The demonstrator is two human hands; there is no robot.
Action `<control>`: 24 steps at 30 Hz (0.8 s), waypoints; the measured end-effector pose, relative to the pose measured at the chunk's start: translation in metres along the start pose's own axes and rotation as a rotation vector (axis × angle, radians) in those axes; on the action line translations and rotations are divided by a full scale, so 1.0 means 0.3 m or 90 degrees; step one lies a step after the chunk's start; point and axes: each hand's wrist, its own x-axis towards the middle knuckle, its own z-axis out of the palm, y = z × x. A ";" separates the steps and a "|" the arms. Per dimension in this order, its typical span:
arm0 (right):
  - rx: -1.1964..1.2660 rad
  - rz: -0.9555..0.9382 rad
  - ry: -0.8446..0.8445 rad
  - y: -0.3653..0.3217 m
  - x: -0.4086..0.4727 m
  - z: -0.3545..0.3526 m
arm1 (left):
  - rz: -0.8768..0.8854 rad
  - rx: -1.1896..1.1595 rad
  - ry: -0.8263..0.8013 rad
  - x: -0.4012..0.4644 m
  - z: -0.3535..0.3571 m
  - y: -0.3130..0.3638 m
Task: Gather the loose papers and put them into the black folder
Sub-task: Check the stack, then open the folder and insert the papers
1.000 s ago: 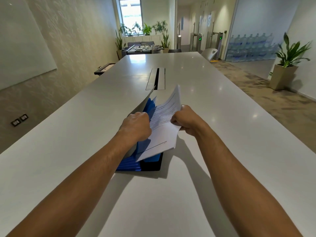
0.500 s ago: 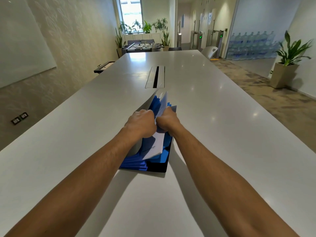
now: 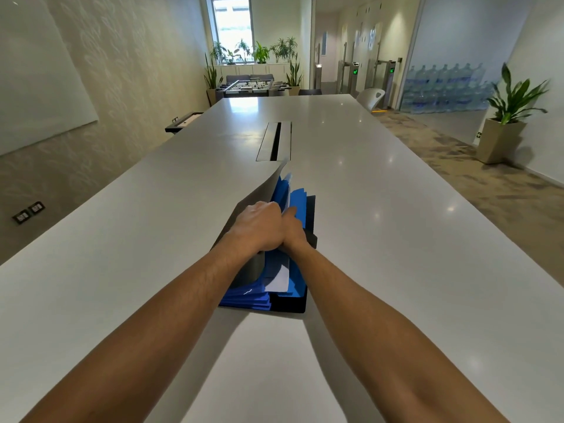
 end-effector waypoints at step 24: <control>-0.167 -0.011 0.245 0.336 -0.004 -0.198 | 0.132 0.178 -0.147 0.024 0.303 0.105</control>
